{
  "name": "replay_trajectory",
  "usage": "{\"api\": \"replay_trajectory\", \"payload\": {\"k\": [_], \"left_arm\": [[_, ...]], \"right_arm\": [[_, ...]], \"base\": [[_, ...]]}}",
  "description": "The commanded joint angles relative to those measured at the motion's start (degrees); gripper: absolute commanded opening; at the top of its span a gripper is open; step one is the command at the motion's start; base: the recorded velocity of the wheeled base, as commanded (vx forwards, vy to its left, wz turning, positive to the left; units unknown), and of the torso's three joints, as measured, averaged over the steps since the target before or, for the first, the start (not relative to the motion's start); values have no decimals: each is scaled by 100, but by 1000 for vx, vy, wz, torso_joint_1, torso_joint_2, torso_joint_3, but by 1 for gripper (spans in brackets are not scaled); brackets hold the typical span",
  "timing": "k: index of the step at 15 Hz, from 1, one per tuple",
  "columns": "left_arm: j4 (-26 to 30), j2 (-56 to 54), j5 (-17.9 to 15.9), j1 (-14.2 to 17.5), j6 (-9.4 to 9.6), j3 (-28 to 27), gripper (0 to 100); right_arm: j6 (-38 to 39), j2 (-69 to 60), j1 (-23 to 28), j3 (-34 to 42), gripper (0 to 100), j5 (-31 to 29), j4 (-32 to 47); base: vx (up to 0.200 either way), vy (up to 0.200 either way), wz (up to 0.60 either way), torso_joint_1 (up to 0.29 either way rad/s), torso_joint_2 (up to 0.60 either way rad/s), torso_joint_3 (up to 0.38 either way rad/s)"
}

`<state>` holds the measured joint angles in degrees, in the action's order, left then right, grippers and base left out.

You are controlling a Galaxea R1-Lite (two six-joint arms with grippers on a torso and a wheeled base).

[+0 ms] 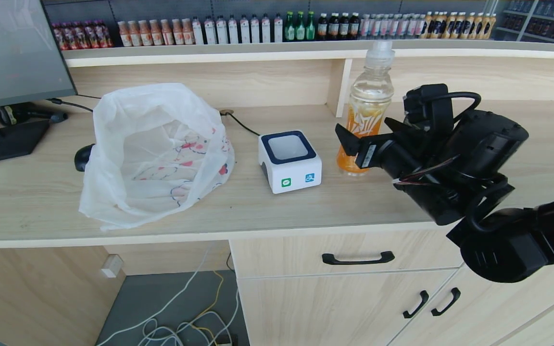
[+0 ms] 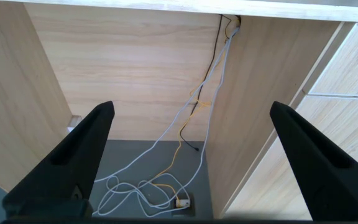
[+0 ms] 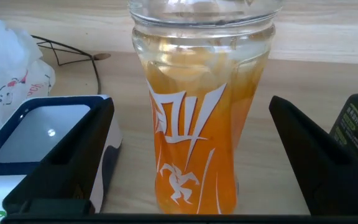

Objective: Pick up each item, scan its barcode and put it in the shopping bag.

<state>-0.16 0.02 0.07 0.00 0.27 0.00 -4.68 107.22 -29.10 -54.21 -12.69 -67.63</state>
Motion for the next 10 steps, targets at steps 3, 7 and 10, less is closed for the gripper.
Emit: {"api": "replay_trajectory", "payload": {"k": [3,7,10], "left_arm": [[-2,-2,1,0,0,0,100],[-2,-2,1,0,0,0,100],[-2,-2,1,0,0,0,100]], "right_arm": [[-24,186,27,-134,100,-41,-92],[-6,326,141,-362,100,-5,-136],[-24,440,256,-564,100,-14,-145]], "base": [[0,0,0,0,0,0],[0,0,0,0,0,0],[0,0,0,0,0,0]]}}
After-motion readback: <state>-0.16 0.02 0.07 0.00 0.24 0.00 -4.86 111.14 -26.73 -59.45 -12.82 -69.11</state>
